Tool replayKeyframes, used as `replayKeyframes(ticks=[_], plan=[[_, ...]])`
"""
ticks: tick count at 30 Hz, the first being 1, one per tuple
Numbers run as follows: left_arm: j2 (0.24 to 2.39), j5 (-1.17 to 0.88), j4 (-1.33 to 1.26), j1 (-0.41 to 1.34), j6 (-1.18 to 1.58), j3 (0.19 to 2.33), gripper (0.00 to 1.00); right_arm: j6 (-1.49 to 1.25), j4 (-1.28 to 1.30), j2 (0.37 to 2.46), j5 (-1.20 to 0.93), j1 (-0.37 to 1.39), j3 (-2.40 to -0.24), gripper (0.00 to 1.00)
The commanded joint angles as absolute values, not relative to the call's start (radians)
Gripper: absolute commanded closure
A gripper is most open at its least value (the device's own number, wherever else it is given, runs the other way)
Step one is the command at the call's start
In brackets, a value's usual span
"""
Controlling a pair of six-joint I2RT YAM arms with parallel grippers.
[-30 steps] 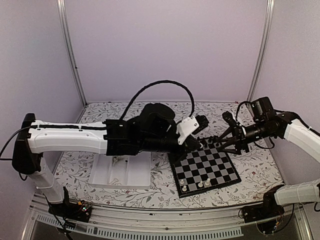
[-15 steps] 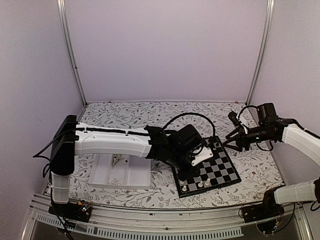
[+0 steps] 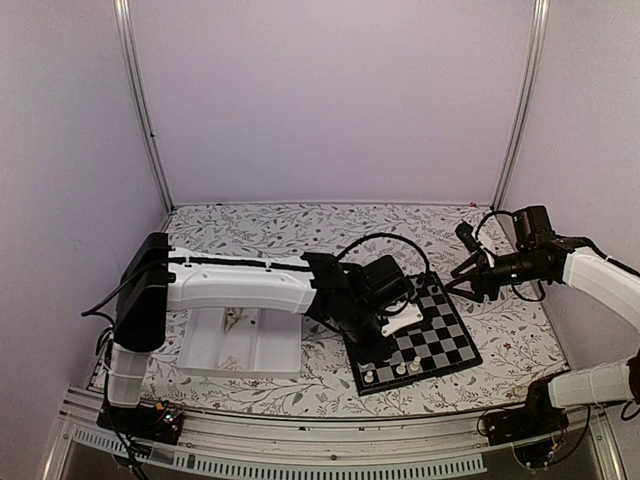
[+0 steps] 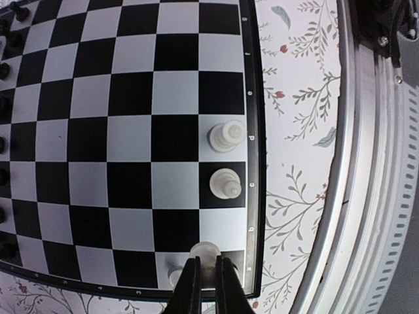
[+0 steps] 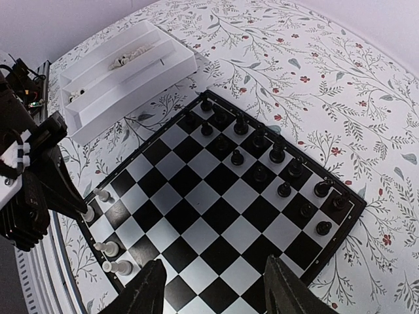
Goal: Set up the chess pieces on the board
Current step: Place the chess piece on the chessboard.
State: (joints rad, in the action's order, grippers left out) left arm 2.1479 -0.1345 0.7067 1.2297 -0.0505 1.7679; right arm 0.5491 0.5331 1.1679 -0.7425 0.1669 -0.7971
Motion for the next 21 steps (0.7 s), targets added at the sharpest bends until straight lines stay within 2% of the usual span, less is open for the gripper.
replayKeyframes(ticks=[1, 21], plan=[[2.178, -0.142, 0.735, 1.212, -0.036, 1.794, 0.98, 0.545, 0.519, 1.178, -0.752, 0.162, -0.784, 0.46], [2.229, -0.125, 0.754, 1.201, -0.007, 1.825, 0.96, 0.550, 0.528, 1.189, -0.772, 0.162, -0.784, 0.46]])
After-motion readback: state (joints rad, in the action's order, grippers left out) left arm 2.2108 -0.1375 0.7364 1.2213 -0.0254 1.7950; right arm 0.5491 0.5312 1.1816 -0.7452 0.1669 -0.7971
